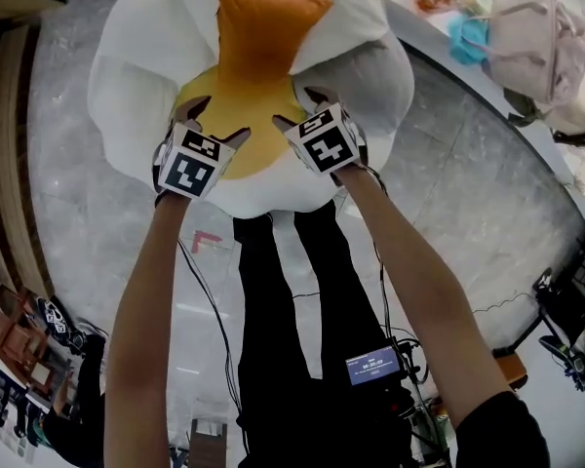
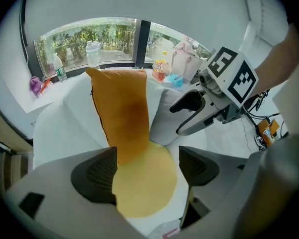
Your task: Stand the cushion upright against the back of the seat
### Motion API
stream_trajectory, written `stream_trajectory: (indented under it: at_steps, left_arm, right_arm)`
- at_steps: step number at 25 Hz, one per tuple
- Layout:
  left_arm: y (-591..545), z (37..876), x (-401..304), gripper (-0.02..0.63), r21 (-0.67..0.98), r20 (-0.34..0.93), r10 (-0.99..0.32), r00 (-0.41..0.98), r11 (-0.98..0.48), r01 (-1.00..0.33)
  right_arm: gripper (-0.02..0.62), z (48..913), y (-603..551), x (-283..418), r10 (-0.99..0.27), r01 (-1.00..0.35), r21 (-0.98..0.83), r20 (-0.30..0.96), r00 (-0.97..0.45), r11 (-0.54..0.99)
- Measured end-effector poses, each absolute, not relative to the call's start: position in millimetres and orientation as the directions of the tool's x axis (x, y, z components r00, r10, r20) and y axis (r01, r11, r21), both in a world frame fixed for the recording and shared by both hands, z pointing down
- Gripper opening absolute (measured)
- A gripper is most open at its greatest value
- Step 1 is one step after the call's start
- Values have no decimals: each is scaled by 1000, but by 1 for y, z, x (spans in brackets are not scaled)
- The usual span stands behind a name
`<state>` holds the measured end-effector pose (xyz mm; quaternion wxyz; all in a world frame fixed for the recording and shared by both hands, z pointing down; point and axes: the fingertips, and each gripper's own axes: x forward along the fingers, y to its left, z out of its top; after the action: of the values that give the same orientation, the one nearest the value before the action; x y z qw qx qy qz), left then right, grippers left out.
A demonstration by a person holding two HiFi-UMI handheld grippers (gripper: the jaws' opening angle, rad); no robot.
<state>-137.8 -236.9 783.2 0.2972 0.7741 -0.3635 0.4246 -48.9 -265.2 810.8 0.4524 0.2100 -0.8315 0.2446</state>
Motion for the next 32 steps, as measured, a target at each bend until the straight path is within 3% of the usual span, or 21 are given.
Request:
stream_trajectory:
  at_steps: [10, 26, 32]
  left_arm:
    - [-206, 697, -108, 394, 231, 831, -373, 414, -445, -865]
    - [-153, 532, -57, 165, 182, 768, -485, 419, -462, -868]
    - [-140, 487, -55, 91, 227, 715, -576, 396, -345, -911]
  right_arm:
    - [265, 723, -225, -20, -109, -555, -252, 838, -535, 793]
    - [103, 548, -169, 21, -119, -455, -242, 766, -632, 857]
    - [67, 485, -157, 21, -160, -461, -281, 687, -709, 842]
